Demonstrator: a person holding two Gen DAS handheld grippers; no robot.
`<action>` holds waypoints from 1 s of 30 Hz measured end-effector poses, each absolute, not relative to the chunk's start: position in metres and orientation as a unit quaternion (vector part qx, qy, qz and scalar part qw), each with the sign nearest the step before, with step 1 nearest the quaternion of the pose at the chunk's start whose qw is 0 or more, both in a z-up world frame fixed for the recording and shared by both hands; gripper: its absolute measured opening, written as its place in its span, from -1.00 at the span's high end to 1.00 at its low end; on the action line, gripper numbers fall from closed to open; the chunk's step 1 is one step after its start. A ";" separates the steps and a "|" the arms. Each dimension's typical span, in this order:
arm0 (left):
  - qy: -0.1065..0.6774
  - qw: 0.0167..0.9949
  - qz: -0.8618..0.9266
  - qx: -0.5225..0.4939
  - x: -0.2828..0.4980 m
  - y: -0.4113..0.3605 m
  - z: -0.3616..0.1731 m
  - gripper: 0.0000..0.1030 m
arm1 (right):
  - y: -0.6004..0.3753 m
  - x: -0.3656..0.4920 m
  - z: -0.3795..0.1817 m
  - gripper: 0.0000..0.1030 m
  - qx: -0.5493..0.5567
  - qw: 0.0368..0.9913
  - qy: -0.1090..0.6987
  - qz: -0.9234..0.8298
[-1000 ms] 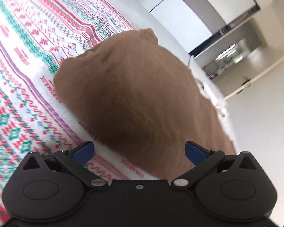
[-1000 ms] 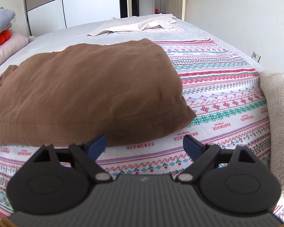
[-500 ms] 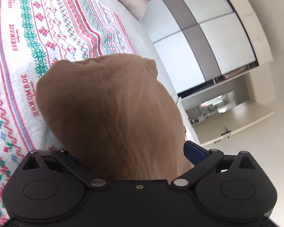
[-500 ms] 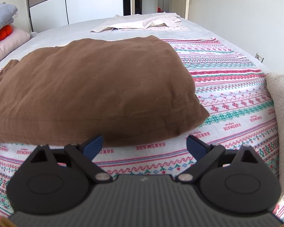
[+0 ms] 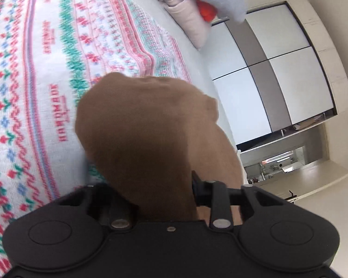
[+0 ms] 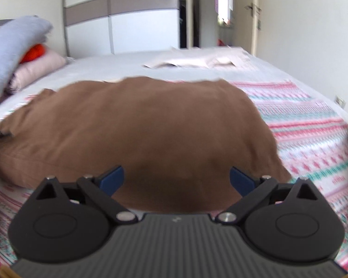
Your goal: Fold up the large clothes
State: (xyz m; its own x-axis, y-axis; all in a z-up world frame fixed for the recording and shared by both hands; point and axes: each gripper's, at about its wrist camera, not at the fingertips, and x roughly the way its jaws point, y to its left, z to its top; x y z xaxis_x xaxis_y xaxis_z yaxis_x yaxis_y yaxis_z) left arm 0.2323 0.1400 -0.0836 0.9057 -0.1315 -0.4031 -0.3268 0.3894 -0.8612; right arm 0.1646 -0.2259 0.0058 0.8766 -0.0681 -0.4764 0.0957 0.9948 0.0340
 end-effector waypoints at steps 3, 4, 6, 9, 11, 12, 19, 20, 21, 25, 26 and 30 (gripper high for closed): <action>0.202 0.829 0.065 -0.518 0.231 0.136 -0.073 0.53 | -0.216 0.165 0.008 -0.93 0.021 0.976 0.218 -0.018; 0.197 0.837 0.065 -0.507 0.231 0.134 -0.070 0.54 | -0.214 0.166 0.009 -0.93 0.023 0.978 0.207 -0.012; 0.191 0.844 0.062 -0.498 0.234 0.130 -0.066 0.55 | -0.210 0.169 0.012 -0.86 0.040 0.981 0.188 -0.008; 0.188 0.846 0.059 -0.496 0.237 0.131 -0.065 0.55 | -0.207 0.180 0.014 -0.39 0.085 0.980 0.181 0.012; 0.187 0.844 0.058 -0.498 0.237 0.133 -0.065 0.56 | -0.204 0.191 0.013 -0.10 0.118 0.974 0.193 0.031; 0.185 0.845 0.058 -0.498 0.241 0.132 -0.063 0.56 | -0.201 0.198 0.012 0.12 0.131 0.970 0.201 0.044; 0.121 0.898 0.002 -0.423 0.228 0.108 -0.023 0.60 | -0.189 0.235 -0.021 0.43 0.178 0.933 0.292 0.112; 0.104 0.914 -0.016 -0.392 0.226 0.097 -0.011 0.60 | -0.193 0.235 -0.021 0.43 0.187 0.929 0.298 0.114; 0.089 0.927 -0.034 -0.362 0.223 0.086 -0.001 0.60 | -0.197 0.236 -0.020 0.43 0.202 0.924 0.304 0.118; 0.052 0.955 -0.110 -0.271 0.217 0.043 0.031 0.59 | -0.218 0.241 -0.028 0.45 0.266 0.900 0.317 0.140; 0.048 0.957 -0.129 -0.255 0.217 0.032 0.037 0.59 | -0.222 0.241 -0.030 0.47 0.278 0.895 0.319 0.144; 0.046 0.960 -0.202 -0.188 0.223 -0.016 0.052 0.59 | -0.230 0.241 -0.032 0.54 0.306 0.883 0.322 0.154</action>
